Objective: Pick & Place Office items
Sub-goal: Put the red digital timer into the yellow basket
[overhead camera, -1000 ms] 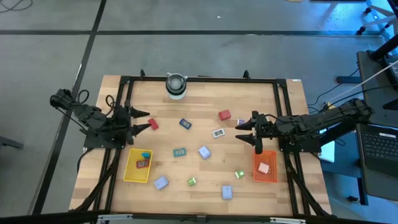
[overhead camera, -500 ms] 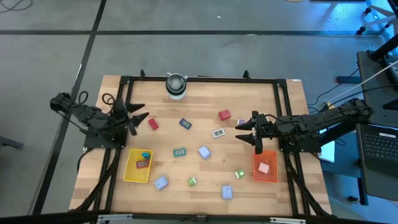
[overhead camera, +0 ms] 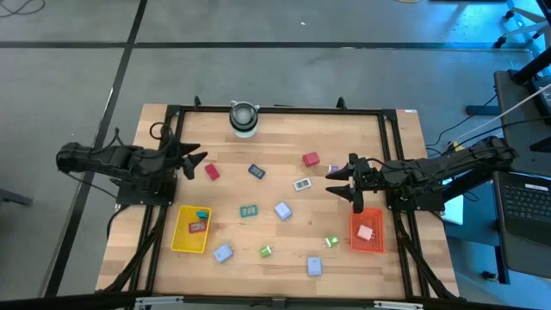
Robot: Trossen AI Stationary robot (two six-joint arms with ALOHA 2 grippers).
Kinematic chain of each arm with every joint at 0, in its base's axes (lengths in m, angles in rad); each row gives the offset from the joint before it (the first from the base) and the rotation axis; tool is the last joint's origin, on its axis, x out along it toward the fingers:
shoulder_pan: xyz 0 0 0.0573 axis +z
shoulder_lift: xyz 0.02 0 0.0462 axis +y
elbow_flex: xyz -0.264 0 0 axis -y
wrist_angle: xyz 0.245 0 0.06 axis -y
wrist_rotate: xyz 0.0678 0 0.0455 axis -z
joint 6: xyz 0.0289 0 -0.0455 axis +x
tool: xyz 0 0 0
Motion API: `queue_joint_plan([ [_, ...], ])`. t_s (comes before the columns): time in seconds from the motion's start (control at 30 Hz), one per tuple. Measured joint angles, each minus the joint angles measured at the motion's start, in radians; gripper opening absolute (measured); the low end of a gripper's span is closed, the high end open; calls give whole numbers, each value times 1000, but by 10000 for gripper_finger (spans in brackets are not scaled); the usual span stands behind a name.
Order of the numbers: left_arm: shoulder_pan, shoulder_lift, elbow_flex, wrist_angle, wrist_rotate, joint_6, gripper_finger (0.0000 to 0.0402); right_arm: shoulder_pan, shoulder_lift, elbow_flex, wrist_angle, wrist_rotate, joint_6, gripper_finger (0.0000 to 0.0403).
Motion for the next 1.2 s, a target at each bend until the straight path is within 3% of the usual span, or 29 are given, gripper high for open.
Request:
queue_joint_plan([
  [0.13,89,73,92,-52,88,55,242,0,0,0,0,3,0,219],
  [0.27,188,157,188,-242,158,40,242,0,0,0,0,3,0,219],
  [0.4,295,238,241,-377,326,57,242,0,0,0,0,3,-4,219],
  [0.5,370,302,259,-401,486,160,242,0,0,0,0,2,-11,219],
  [0.6,433,384,271,-429,574,274,242,0,0,0,0,2,-12,219],
  [0.9,516,597,277,-441,598,573,242,0,0,0,0,2,5,219],
  [1.2,517,691,277,-443,613,890,242,0,0,0,0,0,8,219],
])
